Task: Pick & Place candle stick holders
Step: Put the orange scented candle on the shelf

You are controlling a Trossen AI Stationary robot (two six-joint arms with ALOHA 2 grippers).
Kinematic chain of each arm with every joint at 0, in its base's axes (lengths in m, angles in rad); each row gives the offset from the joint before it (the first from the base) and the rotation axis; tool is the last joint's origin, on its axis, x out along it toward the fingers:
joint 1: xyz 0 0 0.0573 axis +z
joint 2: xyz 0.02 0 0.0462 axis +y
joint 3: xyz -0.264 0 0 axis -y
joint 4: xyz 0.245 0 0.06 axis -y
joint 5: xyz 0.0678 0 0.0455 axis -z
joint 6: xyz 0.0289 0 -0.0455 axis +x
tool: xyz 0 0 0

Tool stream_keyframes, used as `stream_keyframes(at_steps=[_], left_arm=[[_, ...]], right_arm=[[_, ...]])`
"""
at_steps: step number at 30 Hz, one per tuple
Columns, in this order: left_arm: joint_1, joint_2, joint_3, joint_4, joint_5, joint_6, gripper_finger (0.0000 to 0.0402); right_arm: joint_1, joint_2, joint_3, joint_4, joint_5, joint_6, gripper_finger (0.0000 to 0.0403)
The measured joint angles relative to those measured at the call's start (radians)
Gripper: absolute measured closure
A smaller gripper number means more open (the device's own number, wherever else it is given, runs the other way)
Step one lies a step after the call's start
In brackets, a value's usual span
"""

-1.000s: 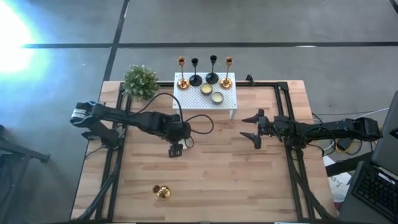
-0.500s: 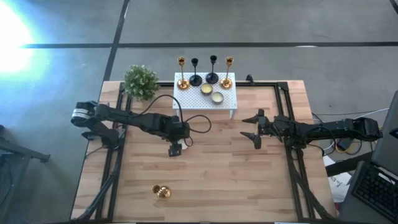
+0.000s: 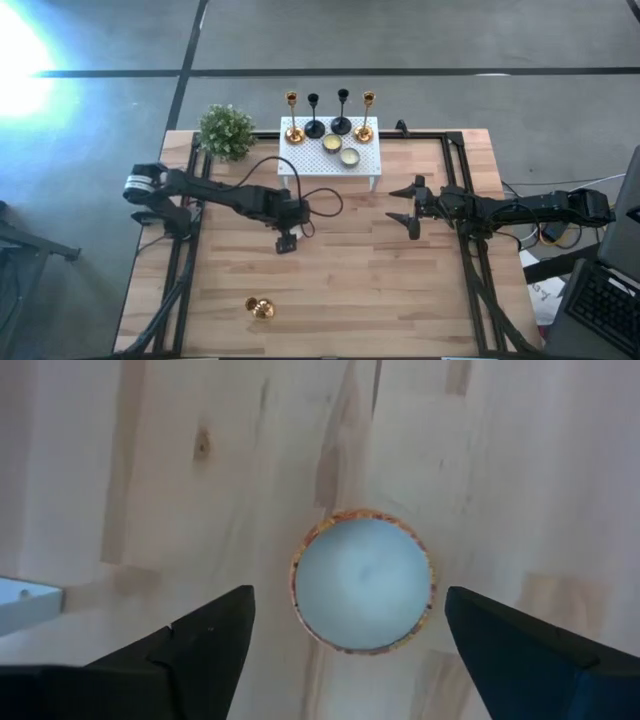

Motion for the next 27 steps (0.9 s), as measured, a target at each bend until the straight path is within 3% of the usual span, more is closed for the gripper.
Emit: stream_keyframes(at_steps=[10,27], left_arm=[[0.000,0.079,0.036,0.002,0.018,0.019,0.0066],[0.000,0.189,0.033,0.023,0.056,0.013,0.0066]], right_arm=[[0.000,0.000,0.000,0.000,0.000,-0.001,0.0069],[0.000,0.000,0.000,0.000,0.000,-0.001,0.0090]])
